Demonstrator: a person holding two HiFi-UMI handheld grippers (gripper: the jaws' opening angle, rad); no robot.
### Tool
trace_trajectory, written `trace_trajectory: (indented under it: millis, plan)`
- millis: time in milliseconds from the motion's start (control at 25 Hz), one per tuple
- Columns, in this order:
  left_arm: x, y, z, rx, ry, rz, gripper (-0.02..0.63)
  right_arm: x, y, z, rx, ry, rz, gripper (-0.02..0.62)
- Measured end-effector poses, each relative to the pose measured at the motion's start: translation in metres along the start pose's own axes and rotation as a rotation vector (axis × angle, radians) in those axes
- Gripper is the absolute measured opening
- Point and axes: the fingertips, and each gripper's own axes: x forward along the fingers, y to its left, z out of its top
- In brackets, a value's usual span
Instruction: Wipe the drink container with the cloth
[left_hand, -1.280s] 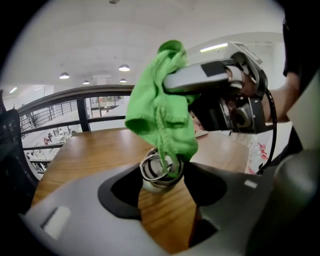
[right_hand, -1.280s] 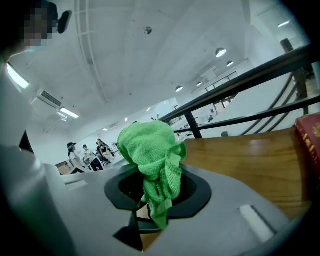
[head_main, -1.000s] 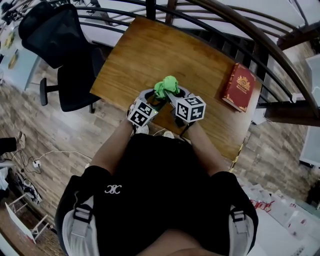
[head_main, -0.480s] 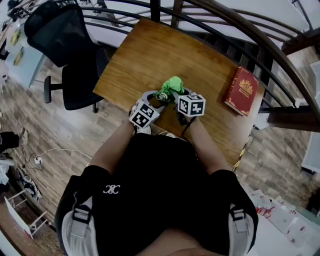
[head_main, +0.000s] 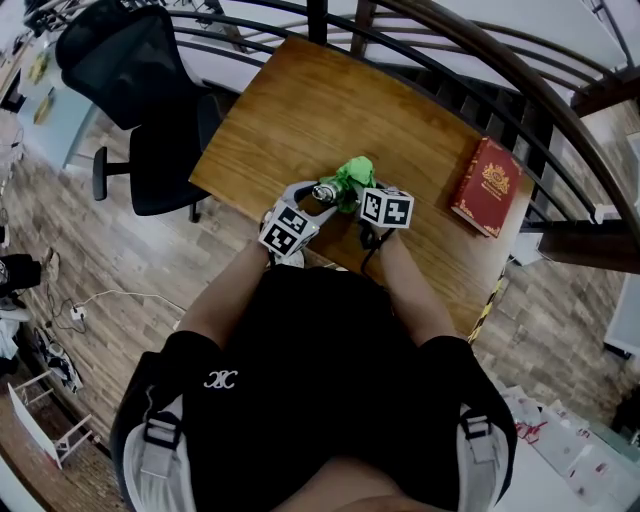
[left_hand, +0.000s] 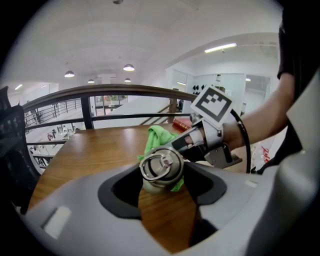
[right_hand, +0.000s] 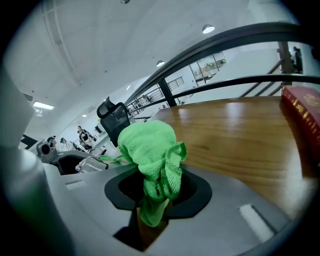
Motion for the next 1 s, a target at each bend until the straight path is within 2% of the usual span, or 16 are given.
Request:
trace_trajectory:
  millis: [400, 600, 880, 1000]
  plan:
    - [0.000, 0.009, -0.003, -0.058, -0.021, 0.021, 0.308, 0.007, -0.029, -0.037, 0.092, 0.087, -0.075, 0.098]
    - [0.001, 0.011, -0.001, -0.071, -0.027, 0.018, 0.307, 0.002, -0.030, -0.052, 0.125, 0.115, -0.074, 0.098]
    - [0.002, 0.021, 0.001, -0.177, -0.055, 0.038, 0.308, -0.015, 0.010, -0.026, -0.002, 0.050, 0.041, 0.098]
    - [0.003, 0.024, 0.003, -0.194, -0.052, 0.037, 0.308, -0.025, 0.029, -0.008, -0.018, -0.013, 0.114, 0.098]
